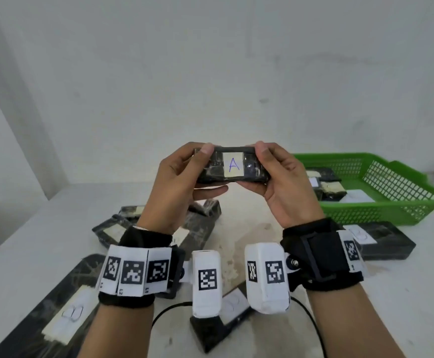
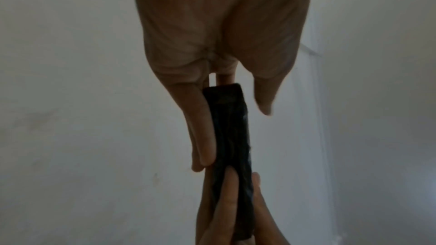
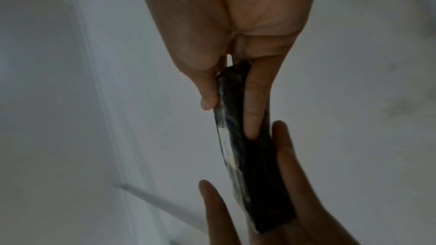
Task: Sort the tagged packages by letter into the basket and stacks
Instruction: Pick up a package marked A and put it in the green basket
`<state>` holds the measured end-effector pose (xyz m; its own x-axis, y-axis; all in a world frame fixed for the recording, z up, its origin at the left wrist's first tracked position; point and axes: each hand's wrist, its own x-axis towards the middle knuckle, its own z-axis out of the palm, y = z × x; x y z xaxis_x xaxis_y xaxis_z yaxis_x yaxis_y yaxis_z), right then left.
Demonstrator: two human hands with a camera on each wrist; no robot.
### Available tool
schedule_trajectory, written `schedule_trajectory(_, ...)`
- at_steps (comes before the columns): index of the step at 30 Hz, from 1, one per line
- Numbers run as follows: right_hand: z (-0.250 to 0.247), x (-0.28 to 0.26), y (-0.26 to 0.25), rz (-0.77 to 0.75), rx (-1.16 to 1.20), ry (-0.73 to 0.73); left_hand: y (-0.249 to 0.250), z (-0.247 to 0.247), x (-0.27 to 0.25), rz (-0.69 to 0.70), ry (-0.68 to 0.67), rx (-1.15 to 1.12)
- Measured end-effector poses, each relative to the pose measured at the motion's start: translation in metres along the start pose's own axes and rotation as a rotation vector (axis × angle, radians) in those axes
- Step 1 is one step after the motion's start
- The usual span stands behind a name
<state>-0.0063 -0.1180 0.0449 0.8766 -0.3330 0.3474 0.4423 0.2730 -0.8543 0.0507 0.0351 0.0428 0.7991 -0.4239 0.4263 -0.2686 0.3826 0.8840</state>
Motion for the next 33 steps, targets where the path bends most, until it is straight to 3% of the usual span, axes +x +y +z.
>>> schedule_trajectory(7,0.009,0.007,-0.012,-0.059,-0.045,-0.095,0.013,-0.001,0.011,0.124,0.020,0.018)
schedule_trajectory(12,0.012,0.004,-0.009,-0.152,-0.091,-0.036,0.012,-0.006,0.006,0.062,-0.049,-0.019)
schedule_trajectory(19,0.016,0.002,-0.007,-0.081,-0.068,-0.083,0.010,-0.010,0.007,0.105,0.004,-0.018)
schedule_trajectory(24,0.015,0.001,-0.008,-0.134,-0.074,-0.021,0.015,-0.011,0.004,0.038,-0.103,-0.048)
schedule_trajectory(30,0.018,0.000,-0.010,-0.064,-0.073,-0.108,0.011,-0.012,0.007,0.083,-0.027,-0.059)
schedule_trajectory(33,0.020,-0.001,-0.006,-0.104,-0.094,-0.068,0.011,-0.014,0.007,0.062,-0.031,-0.053)
